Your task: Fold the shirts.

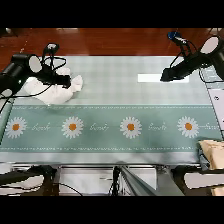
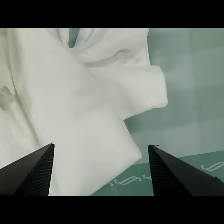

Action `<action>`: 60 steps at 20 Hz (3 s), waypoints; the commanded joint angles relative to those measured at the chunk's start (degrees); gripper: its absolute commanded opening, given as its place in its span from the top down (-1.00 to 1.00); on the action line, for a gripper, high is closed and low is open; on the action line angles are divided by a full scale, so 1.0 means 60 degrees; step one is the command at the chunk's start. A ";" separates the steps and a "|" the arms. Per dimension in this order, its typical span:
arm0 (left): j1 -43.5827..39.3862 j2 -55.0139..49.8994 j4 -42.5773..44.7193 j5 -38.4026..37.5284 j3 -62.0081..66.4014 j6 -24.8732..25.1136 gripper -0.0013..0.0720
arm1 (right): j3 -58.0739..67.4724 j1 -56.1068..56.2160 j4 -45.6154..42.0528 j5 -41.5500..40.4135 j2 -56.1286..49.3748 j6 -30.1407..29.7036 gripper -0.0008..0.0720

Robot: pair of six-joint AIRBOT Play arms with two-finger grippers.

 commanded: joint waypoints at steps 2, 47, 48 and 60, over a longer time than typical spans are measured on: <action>-0.0004 -0.0007 0.0000 0.0004 0.0007 0.0000 -1.00 | 0.0004 -0.0007 0.0004 0.0004 0.0011 0.0004 -0.26; 0.2029 -0.1803 0.0933 0.0576 0.0055 -0.0750 -1.00 | 0.0004 0.0000 -0.0262 -0.1413 0.0004 0.0007 -0.26; 0.2029 -0.1993 0.0936 0.0302 0.0055 -0.0750 -1.00 | 0.0004 0.0000 -0.0262 -0.1402 0.0004 0.0007 -0.26; 0.1756 -0.0087 0.0892 -0.1931 0.4233 -0.0754 0.89 | 0.0004 -0.0007 -0.2521 0.0911 0.0004 0.0288 -0.26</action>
